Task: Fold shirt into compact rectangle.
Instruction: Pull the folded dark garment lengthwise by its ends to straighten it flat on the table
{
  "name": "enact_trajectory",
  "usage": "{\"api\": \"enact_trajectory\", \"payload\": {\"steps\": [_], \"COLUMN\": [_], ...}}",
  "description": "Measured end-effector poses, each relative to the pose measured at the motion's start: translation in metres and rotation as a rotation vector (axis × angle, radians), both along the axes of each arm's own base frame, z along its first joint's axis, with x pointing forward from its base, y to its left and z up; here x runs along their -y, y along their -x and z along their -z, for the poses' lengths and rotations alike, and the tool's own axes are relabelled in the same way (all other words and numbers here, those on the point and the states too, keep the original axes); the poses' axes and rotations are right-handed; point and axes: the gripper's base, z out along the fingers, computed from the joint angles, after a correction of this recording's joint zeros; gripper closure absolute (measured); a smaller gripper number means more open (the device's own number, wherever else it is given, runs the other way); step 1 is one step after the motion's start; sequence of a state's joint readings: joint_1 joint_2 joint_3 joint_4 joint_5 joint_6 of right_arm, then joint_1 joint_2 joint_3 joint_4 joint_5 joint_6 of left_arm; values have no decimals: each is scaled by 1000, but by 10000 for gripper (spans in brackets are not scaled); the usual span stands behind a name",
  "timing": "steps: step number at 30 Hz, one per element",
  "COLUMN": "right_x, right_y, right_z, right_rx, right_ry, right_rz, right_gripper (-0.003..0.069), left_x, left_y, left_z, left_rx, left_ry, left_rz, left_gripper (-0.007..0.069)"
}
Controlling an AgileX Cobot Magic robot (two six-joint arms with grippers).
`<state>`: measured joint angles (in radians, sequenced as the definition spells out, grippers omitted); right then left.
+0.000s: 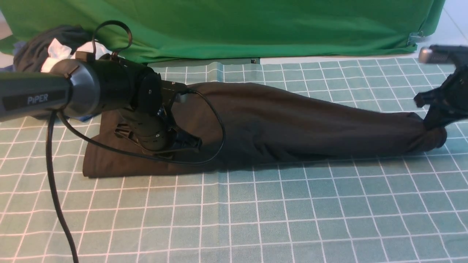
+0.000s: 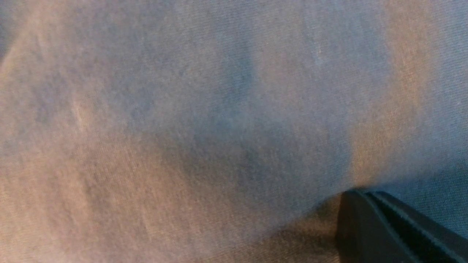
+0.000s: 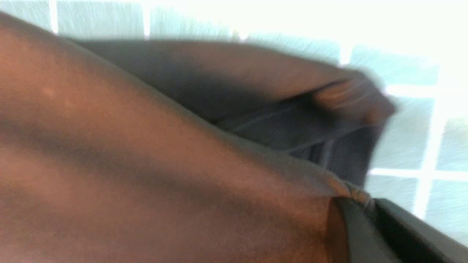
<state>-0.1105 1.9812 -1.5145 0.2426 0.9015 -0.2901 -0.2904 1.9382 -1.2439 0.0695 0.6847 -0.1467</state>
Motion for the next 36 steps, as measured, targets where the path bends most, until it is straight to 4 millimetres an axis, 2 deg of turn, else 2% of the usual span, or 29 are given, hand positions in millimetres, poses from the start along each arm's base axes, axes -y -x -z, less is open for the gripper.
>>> {"api": "enact_trajectory", "payload": {"steps": [2,5,10,12,15,16,17,19,21,23,25,26,27,28,29,31,33,36], "right_x": [3,5,7,9,14,15,19,21,24,25,22,22,17,17,9,-4,-13,-27], "right_y": [1,0,-8,-13,-19,-19,-20,-20,-19,-16,-12,-12,-9,-9,-9,-11,-14,-18], "right_z": [-9,-11,5,13,21,21,20,17,10,-2,-23,-24,-37,-38,-44,-43,-36,-11], "right_rx": [37,53,61,76,114,116,125,124,105,95,121,120,152,155,178,186,176,101], "right_ry": [30,54,73,86,130,136,165,197,213,211,187,187,150,145,118,76,44,6], "right_rz": [-8,-15,-18,-19,-26,-28,-37,-46,-23,22,62,62,60,63,22,-32,-67,-107], "right_gripper": [611,611,573,529,402,393,331,290,279,305,384,393,477,488,573,631,640,638], "left_x": [0,0,0,1,1,0,0,0,0,0,-1,0,0,0,1,2,2,2], "left_y": [0,0,-1,-1,-1,-1,0,0,0,1,3,3,4,4,4,4,5,6], "left_z": [0,0,0,0,0,0,0,0,-1,-4,-11,-12,-22,-22,-31,-37,-38,-36], "left_rx": [2,5,12,12,11,10,7,2,1,1,14,18,54,53,88,108,107,94], "left_ry": [1,2,6,7,6,6,5,5,6,8,16,18,36,38,64,89,96,94], "left_rz": [0,0,0,-1,0,0,0,-2,-3,-10,-23,-25,-34,-35,-45,-56,-61,-63], "left_gripper": [613,613,613,613,613,613,613,613,613,613,613,613,613,613,613,613,613,613]}}
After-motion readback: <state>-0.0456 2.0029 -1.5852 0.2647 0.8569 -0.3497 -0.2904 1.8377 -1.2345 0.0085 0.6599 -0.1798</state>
